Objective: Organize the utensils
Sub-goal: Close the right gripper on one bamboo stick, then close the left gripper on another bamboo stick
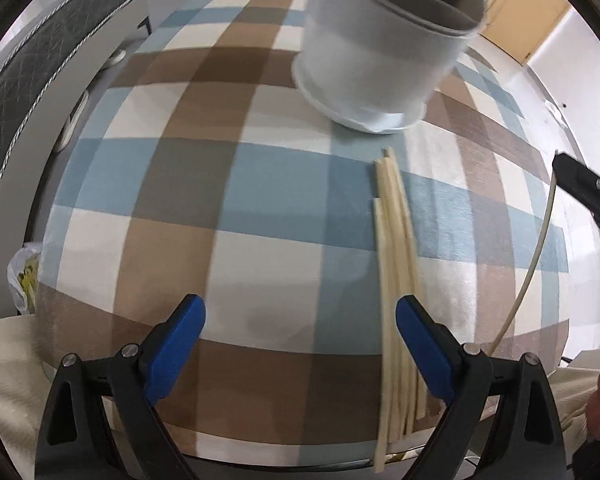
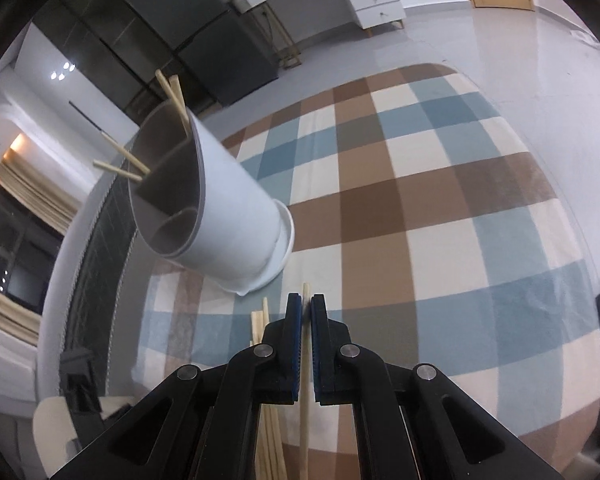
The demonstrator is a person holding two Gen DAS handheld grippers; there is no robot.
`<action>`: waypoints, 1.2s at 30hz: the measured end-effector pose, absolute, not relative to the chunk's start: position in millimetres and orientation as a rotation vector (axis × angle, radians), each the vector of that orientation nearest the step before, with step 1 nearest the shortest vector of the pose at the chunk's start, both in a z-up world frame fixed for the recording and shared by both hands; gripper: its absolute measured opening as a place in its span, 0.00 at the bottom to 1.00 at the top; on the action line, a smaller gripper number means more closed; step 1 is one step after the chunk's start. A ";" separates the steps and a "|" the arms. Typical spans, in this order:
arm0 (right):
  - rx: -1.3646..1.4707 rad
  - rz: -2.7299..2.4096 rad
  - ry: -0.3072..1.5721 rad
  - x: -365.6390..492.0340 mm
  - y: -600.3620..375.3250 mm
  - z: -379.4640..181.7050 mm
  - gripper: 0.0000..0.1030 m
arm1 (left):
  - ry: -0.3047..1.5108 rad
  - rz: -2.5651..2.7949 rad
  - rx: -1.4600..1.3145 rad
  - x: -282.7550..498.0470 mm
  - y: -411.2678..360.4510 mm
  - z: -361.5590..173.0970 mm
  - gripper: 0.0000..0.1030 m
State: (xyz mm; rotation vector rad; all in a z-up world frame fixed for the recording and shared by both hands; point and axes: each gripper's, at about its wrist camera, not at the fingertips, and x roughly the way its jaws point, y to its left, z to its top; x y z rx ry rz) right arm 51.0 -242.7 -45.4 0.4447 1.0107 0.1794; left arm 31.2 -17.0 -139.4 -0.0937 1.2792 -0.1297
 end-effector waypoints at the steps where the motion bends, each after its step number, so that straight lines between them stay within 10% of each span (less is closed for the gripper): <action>1: 0.447 0.182 1.001 49.3 -244.2 -42.0 0.04 | 1.274 -0.135 -0.078 29.7 -20.9 -139.3 0.91; 36: 0.424 0.179 0.953 45.6 -247.0 -28.1 0.04 | 1.386 -0.065 0.036 54.6 -28.8 -157.6 0.93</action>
